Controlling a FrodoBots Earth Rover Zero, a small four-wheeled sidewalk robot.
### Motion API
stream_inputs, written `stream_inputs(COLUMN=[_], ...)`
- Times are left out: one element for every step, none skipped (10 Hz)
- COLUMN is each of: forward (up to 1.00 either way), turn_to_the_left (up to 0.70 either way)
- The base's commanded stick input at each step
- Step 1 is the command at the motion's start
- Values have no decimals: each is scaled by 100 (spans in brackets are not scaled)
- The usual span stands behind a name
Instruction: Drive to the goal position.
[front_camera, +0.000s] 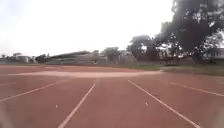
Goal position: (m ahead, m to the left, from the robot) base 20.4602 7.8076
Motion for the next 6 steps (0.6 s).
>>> stream_inputs(forward=[45, 45, 45, 45, 45, 45], turn_to_the_left=[0, 0, 0, 0, 0, 0])
